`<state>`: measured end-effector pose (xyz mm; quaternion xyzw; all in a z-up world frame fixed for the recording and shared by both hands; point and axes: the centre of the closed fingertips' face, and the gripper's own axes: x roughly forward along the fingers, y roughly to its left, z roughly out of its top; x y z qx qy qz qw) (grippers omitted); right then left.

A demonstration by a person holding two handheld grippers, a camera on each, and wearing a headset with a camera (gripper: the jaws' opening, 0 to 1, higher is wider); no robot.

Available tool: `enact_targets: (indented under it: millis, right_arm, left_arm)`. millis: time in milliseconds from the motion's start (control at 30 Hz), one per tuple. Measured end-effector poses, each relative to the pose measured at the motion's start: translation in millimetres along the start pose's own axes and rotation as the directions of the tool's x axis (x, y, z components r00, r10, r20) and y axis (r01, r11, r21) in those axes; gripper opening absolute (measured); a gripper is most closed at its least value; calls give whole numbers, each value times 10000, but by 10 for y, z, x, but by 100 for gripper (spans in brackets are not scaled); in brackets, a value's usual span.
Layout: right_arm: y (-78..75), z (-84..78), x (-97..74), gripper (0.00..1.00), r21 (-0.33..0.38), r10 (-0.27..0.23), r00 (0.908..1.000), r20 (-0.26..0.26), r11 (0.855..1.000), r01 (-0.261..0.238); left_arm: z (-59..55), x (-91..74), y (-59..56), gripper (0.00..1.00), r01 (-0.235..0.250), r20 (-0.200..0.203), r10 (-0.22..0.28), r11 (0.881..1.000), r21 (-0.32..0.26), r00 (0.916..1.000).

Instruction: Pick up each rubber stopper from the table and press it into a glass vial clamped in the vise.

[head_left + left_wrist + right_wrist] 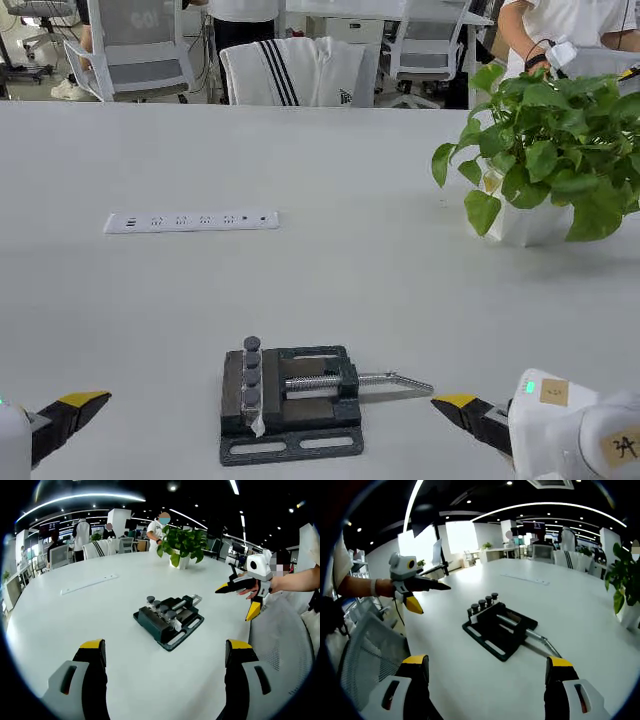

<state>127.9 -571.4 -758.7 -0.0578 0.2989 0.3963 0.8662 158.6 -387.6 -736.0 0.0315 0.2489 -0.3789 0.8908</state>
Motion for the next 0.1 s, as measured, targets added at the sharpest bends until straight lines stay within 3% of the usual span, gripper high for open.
enact_targets:
  millis: [100]
  right_arm:
    - [34, 13, -39, 96, -214, -45, 10000, 14, 9998, 45]
  left_arm:
    - [13, -16, -14, 99, -30, 80, 29, 9999, 111, 10000]
